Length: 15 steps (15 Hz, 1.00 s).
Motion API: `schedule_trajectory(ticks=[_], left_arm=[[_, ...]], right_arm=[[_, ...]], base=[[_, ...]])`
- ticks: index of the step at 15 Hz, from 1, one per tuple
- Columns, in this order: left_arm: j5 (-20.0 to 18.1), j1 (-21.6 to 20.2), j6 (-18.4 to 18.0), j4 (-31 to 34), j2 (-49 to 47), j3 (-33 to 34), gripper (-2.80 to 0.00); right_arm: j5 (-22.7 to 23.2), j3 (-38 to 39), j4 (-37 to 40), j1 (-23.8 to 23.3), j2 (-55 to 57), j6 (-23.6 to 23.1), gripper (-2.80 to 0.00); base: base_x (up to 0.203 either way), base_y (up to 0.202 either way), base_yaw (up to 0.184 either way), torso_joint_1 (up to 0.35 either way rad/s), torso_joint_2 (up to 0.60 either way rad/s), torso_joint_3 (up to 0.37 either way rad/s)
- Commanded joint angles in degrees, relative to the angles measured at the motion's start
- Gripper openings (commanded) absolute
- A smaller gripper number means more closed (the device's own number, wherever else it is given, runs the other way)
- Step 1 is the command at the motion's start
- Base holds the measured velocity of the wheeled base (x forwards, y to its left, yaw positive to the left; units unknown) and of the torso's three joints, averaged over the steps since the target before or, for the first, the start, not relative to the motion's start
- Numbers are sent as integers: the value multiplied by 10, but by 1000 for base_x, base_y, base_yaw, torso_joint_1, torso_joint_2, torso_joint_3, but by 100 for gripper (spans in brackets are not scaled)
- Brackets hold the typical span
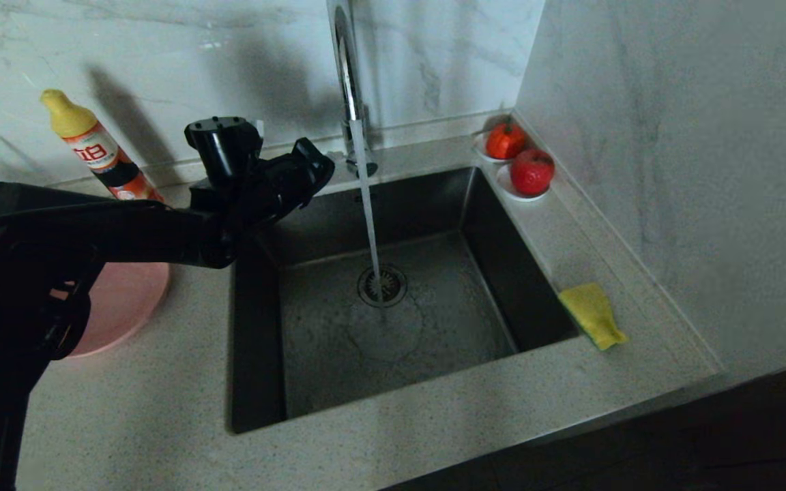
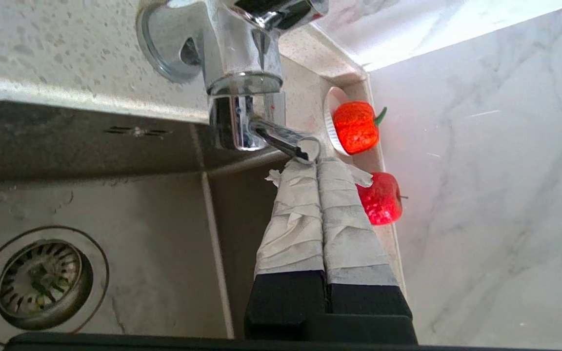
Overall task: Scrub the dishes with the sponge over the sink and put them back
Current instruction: Turn off the faucet
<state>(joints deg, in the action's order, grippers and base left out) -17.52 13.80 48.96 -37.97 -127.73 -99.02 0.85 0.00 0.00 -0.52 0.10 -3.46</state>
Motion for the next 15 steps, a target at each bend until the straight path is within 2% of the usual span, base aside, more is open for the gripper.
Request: schedule_trajectory(ticks=[1, 12, 15], left_arm=[[0, 0, 3, -1, -11, -15, -280], [0, -13, 3, 39, -46, -106, -280], [-2, -17, 2, 43, -48, -114, -280]], right_arm=[[0, 0, 0, 0, 1, -1, -280], [0, 0, 0, 0, 1, -1, -280], [0, 0, 0, 0, 1, 1, -280]], base=[[0, 0, 0, 0, 0, 0], [0, 0, 0, 0, 0, 0], [0, 0, 0, 0, 0, 0]])
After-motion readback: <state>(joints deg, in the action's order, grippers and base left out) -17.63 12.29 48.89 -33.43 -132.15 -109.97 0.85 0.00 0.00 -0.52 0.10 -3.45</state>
